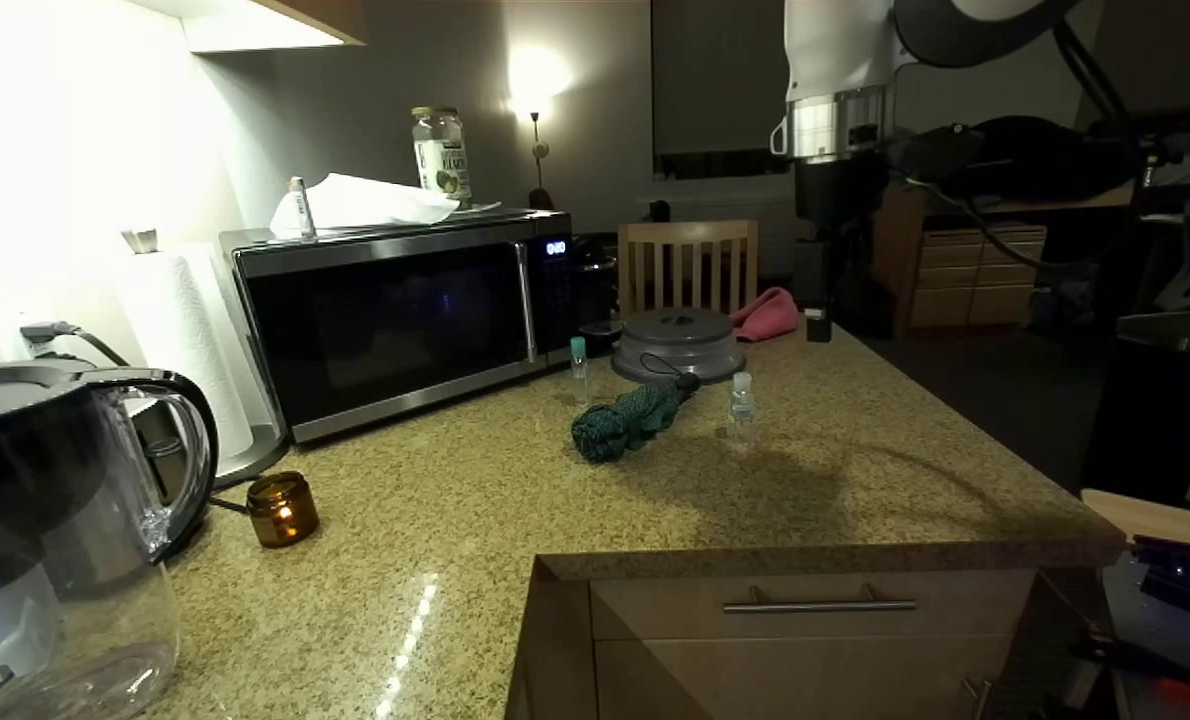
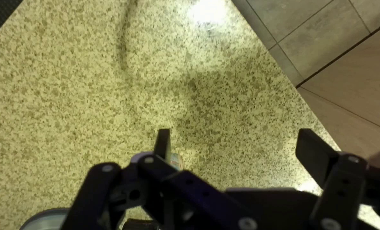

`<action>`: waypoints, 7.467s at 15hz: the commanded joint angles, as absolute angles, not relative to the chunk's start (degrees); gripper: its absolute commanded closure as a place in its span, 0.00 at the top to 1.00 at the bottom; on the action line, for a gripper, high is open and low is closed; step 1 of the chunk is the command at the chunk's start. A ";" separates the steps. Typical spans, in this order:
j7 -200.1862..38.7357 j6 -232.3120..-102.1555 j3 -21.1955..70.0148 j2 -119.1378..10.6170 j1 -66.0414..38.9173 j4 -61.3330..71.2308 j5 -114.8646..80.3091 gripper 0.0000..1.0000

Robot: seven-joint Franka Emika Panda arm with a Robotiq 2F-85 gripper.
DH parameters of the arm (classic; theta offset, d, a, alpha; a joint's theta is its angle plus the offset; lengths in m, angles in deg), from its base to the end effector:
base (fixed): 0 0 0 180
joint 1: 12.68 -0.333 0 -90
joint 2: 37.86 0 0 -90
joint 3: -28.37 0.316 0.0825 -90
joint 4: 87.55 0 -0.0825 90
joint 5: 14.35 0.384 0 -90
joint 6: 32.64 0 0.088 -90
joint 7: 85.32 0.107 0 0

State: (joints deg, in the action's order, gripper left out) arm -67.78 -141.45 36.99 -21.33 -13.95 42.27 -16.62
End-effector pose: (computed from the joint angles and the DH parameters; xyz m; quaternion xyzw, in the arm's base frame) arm 0.4476 0.0781 0.4685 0.9964 -0.0634 -0.0303 0.0482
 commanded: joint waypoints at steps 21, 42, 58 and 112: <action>-72.64 -145.35 28.97 -65.48 -16.39 -13.50 -31.45 1.00; -77.51 -149.43 29.37 -88.29 -14.33 -39.30 -29.97 1.00; -77.57 -150.34 29.29 -92.13 -13.71 -42.76 -30.51 1.00; -73.90 -167.67 23.50 -106.46 -15.08 -60.70 -31.91 0.60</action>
